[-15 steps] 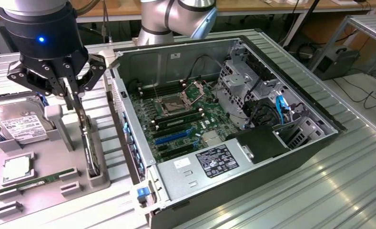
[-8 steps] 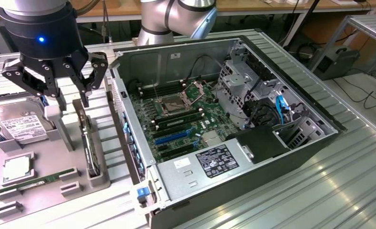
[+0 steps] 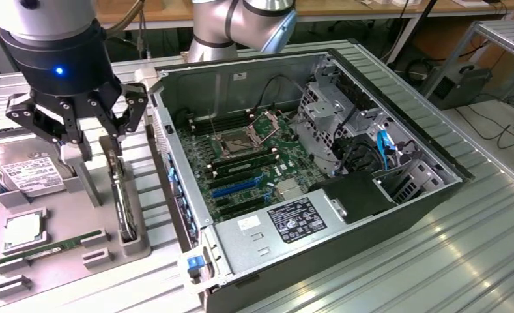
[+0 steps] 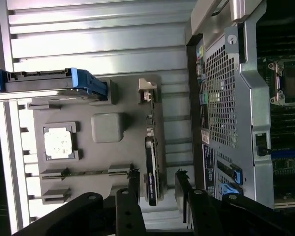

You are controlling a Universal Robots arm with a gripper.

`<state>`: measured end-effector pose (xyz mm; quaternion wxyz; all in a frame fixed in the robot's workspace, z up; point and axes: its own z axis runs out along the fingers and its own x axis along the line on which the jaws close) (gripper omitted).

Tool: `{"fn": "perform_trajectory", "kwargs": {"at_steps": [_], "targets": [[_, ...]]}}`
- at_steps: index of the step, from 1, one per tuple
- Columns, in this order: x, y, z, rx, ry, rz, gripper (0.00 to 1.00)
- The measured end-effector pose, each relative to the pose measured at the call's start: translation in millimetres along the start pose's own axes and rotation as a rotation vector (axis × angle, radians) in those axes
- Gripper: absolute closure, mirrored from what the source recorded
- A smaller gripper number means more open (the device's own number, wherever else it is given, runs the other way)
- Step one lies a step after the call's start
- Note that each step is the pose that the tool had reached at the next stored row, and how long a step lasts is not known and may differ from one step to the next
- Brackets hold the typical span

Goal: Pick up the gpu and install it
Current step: 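Pick up the gpu and move the gpu toward the slot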

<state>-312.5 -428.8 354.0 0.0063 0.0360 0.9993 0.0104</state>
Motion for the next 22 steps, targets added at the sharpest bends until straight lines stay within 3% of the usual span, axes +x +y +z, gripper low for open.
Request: {"fn": "perform_trajectory", "kwargs": {"at_steps": [10, 22], "targets": [[1.5, -18.4, 16.9, -0.0015, -0.0001, -0.027, 0.58], [5.6, -17.3, 36.8, -0.0014, -0.0062, -0.038, 0.58]]}}
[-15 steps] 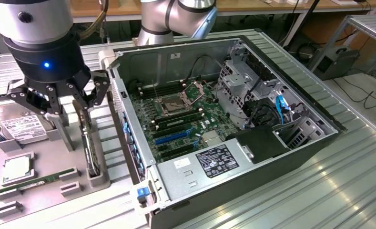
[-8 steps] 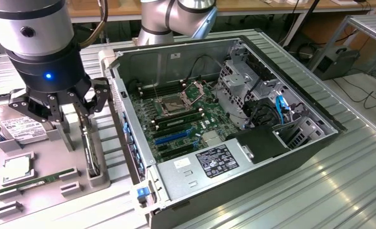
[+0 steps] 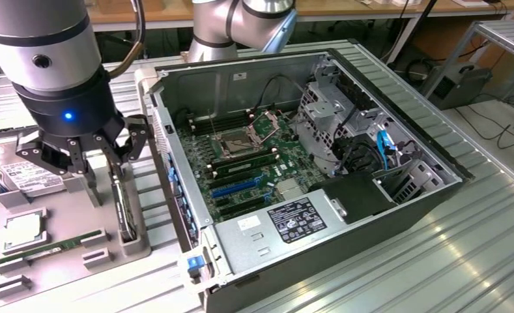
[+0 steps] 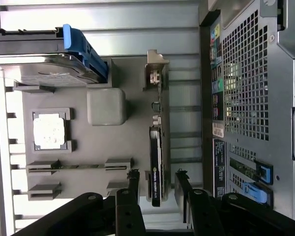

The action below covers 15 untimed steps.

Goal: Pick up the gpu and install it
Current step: 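Pick up the gpu and move the gpu toward the slot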

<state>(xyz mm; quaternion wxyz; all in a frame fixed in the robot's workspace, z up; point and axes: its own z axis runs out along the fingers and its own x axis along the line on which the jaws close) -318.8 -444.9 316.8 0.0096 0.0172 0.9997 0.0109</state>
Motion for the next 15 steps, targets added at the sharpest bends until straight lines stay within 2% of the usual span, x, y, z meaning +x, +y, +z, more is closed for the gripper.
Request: {"fn": "perform_trajectory", "kwargs": {"at_steps": [2, 4, 10, 15], "targets": [[0.1, 1.3, 3.7, 0.0003, -0.0044, -0.003, 0.58], [0.1, 1.4, 7.4, 0.0003, -0.0060, -0.004, 0.58], [0.5, 1.7, 18.6, 0.0003, -0.0065, -0.003, 0.58], [0.8, 6.3, 27.9, 0.0004, -0.0064, -0.003, 0.58]]}}
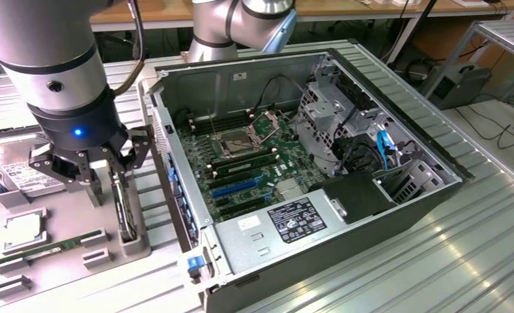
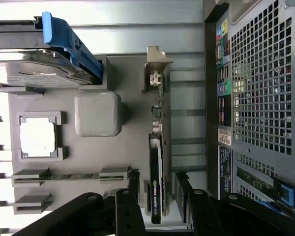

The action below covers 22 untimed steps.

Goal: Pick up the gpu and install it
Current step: 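Pick up the gpu and move the gpu toward the slot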

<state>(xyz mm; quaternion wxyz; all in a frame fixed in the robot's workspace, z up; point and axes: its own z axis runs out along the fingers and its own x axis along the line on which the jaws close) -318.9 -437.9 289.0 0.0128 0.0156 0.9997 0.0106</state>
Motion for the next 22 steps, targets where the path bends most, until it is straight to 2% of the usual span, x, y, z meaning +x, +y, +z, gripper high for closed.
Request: {"fn": "perform_trajectory", "kwargs": {"at_steps": [6, 15, 18, 22], "targets": [[0.5, 6.7, 12.8, 0.0000, -0.0001, 0.000, 0.58], [1.0, 6.6, 30.5, -0.0001, -0.0002, 0.000, 0.58], [1.1, 6.6, 39.9, -0.0002, -0.0006, 0.000, 0.58], [1.1, 6.5, 40.3, 0.0000, -0.0006, 0.000, 0.58]]}}
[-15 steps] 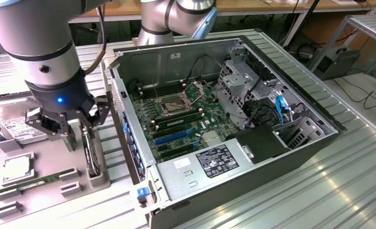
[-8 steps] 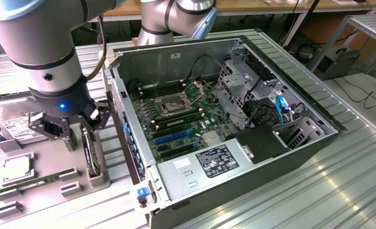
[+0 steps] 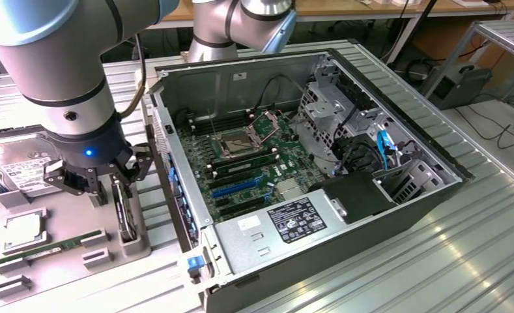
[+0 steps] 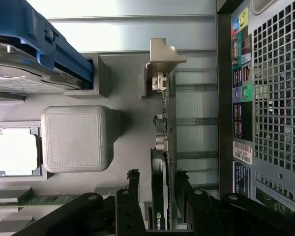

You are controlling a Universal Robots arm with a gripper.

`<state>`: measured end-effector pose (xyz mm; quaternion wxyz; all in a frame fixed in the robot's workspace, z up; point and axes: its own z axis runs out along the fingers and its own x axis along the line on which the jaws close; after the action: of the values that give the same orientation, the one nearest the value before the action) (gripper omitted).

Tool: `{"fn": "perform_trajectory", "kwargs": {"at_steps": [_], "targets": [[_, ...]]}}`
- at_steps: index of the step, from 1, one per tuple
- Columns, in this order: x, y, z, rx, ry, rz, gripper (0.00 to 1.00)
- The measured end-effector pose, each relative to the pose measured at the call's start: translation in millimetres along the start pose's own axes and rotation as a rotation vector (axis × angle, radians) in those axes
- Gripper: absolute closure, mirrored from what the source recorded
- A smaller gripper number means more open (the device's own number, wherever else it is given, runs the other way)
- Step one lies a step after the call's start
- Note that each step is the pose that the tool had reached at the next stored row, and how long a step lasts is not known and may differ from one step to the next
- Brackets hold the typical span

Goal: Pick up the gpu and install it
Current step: 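Pick up the gpu and move the gpu toward the slot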

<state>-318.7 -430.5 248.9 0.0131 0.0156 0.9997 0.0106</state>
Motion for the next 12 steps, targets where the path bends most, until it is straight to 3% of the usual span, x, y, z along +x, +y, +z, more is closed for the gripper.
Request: {"fn": "perform_trajectory", "kwargs": {"at_steps": [9, 12], "targets": [[0.0, 0.0, 0.0, 0.0000, 0.0000, 0.000, 0.59], [0.0, 0.0, 0.0, -0.0001, -0.0001, 0.000, 0.72]]}}
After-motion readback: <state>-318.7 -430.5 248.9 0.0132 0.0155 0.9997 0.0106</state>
